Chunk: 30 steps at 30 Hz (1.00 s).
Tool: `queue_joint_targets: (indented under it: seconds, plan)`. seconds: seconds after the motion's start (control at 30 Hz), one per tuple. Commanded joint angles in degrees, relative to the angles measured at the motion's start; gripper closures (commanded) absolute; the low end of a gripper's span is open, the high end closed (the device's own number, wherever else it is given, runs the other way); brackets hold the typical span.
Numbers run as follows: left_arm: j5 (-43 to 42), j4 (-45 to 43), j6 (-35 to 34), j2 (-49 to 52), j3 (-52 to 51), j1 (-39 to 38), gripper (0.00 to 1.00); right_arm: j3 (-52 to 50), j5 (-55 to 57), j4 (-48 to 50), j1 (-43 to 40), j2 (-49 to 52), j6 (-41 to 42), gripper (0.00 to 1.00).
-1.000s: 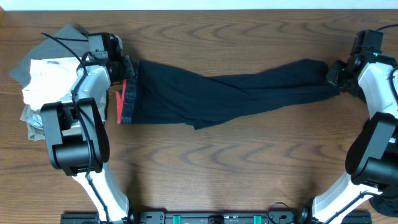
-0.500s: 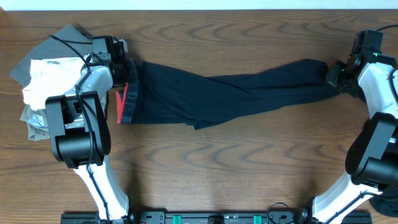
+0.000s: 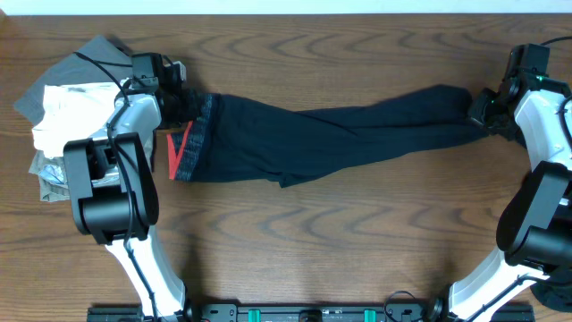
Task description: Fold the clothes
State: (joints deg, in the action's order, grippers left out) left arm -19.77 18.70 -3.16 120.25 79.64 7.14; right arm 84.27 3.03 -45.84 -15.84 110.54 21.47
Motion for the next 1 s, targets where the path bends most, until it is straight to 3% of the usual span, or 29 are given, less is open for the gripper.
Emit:
queue_joint_targets:
  seconds: [0.0,0.27,0.6,0.97]
  plan:
    - [-0.7,2.2,-0.8,-6.3,0.6,0.6,0.94,1.0,0.6,-0.2,0.5,0.2,0.7,0.99]
    - [1.6,15.2,-2.1,-15.8,0.6,0.7,0.94,1.0,0.6,-0.2,0.5,0.2,0.7,0.99]
    - [9.1,33.1,-5.3,-17.7,0.6,0.7,0.94,1.9,2.7,1.9,0.0,0.2,-2.5,0.99]
    - [10.8,33.4,-5.3,-22.2,0.6,0.8,0.94,8.9,2.8,-6.2,-1.6,0.2,-5.3,0.99]
